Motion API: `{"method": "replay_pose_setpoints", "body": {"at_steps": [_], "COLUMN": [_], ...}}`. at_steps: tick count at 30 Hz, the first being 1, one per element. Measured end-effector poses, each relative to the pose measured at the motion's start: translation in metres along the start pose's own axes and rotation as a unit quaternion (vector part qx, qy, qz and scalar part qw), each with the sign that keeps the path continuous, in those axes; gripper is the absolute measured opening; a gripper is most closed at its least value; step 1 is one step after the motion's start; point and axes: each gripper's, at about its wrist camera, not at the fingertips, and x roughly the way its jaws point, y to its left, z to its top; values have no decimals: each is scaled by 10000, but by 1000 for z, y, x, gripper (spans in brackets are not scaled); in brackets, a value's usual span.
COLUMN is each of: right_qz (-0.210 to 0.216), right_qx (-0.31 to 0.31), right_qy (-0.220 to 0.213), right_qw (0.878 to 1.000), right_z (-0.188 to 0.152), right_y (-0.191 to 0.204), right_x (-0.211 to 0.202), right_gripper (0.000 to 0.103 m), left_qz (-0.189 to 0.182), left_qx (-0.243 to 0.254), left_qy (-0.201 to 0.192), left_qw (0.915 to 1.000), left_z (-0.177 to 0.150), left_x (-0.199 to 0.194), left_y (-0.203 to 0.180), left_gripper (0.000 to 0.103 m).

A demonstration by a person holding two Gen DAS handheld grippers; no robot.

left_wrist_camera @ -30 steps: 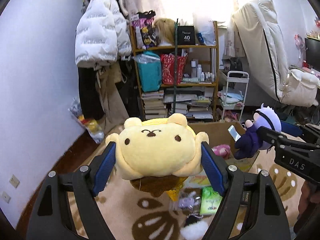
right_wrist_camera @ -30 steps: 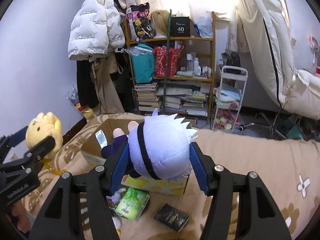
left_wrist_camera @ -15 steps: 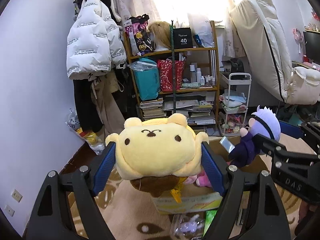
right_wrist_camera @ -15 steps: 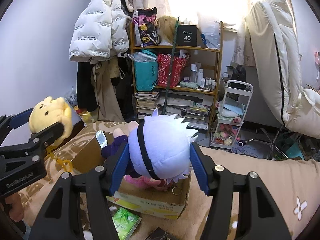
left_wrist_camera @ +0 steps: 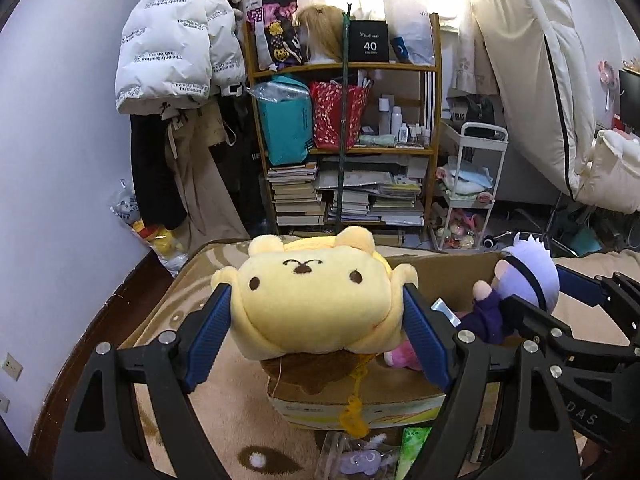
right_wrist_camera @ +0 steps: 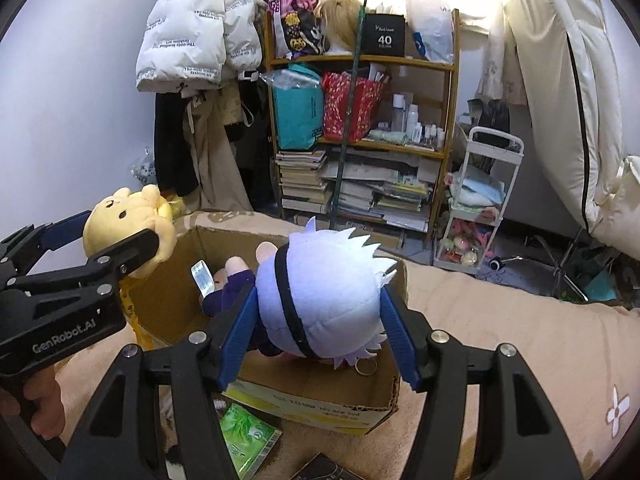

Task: Organize soft objects
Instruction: 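Lift both toys over the box and open both tools to drop them in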

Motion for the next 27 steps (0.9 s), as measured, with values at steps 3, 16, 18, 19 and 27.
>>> {"method": "replay_pose_setpoints", "body": {"at_steps": [3,16,18,19,27], "right_qz": [-3,14,31,30,28], "right_qx": [43,54,49,47,232], "right_qy": [113,358,383,385,398], "right_qw": [9999,9993,9993,9992,9989], "right_z": [-4,-10,-10,-11,-15], "right_y": [-2,-2,-2,-2,-4], "right_x": [6,14,14,14,8], "right_gripper": [67,69,71,76,89], "left_qz": [-72,137,120,124,247], "left_qx": [-30,73,123,132,30], "left_qy": [112,65,63,86,389], "left_qw": [9999,9999,9998,9998,9989], "left_z": [-3,-7,-7,-7,-13], "left_x": [7,9,8,8,9], "left_y": [0,0,-2,-2,4], "left_gripper": [82,98,98,98,98]}}
